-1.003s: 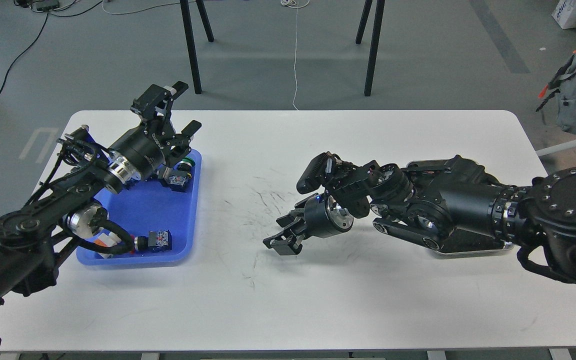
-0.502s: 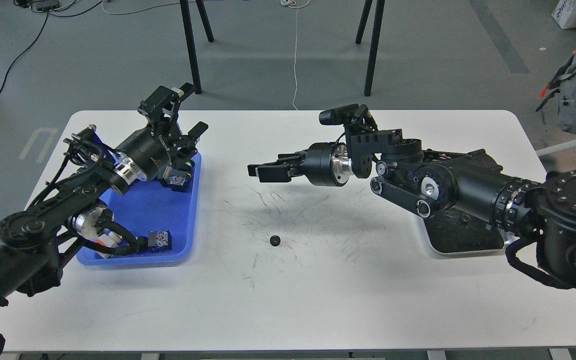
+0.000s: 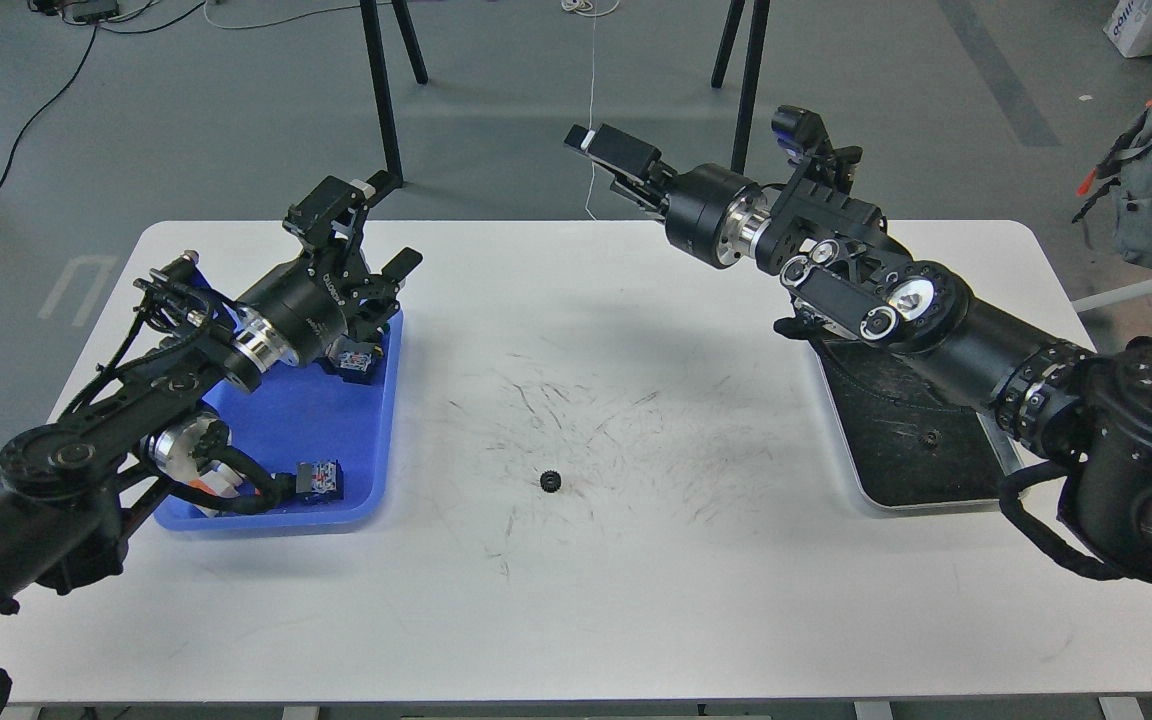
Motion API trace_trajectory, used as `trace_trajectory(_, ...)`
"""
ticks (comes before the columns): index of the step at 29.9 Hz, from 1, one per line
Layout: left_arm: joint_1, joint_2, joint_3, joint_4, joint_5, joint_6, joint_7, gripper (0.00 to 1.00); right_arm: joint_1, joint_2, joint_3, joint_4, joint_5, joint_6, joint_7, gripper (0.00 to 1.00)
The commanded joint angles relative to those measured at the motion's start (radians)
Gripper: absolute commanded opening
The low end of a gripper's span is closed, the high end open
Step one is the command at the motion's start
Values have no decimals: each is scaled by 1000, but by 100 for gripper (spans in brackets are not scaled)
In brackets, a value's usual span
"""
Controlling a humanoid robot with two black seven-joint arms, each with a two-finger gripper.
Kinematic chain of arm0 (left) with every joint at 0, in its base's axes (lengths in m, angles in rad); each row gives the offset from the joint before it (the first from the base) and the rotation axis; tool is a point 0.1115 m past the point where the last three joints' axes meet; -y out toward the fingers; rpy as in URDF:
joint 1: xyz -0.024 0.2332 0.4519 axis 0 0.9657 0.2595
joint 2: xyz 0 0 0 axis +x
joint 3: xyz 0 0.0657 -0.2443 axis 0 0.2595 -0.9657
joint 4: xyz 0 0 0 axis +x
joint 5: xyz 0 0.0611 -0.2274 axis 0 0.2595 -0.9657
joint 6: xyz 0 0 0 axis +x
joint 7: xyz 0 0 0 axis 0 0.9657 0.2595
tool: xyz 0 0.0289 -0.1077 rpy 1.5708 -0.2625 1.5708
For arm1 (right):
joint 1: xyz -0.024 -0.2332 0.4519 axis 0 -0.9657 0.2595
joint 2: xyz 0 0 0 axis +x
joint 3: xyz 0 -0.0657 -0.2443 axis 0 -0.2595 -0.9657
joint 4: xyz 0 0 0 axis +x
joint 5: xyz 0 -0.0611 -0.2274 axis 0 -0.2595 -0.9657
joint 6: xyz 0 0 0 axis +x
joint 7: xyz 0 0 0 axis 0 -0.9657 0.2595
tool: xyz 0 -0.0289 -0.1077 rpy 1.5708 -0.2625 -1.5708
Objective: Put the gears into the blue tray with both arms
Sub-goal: 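Open the right gripper and retract the right arm upward, then reach the left gripper toward the black part on the table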
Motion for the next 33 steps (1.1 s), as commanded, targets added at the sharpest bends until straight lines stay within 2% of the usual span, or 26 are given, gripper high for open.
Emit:
trace_trajectory(1, 3, 0, 0, 0, 1, 0, 0, 100, 0, 0, 6, -6, 178, -3, 0, 98)
trace_trajectory(8, 3, -2, -1, 0, 32, 3, 0, 100, -5, -72, 20, 20, 451, 13, 0, 98)
trace_trajectory(11, 5, 0, -1, 0, 35, 5, 0, 100, -25, -127, 22, 87, 525, 26, 0, 98)
trace_trajectory(14, 3, -2, -1, 2, 35, 5, 0, 100, -43, -214, 68, 184, 531, 34, 0, 98)
trace_trajectory(17, 2, -2, 0, 2, 36, 5, 0, 100, -97, -284, 190, 277, 531, 34, 0, 98)
trace_trajectory(21, 2, -23, 0, 3, 74, 6, 0, 100, -156, -340, 315, 325, 531, 34, 0, 98)
trace_trajectory(27, 3, -48, 3, 5, 225, 21, 0, 100, -204, -448, 335, 402, 531, 37, 0, 98)
trace_trajectory(33, -4, -55, 66, 3, 387, 43, 0, 100, -213, -523, 345, 434, 531, 50, 0, 98)
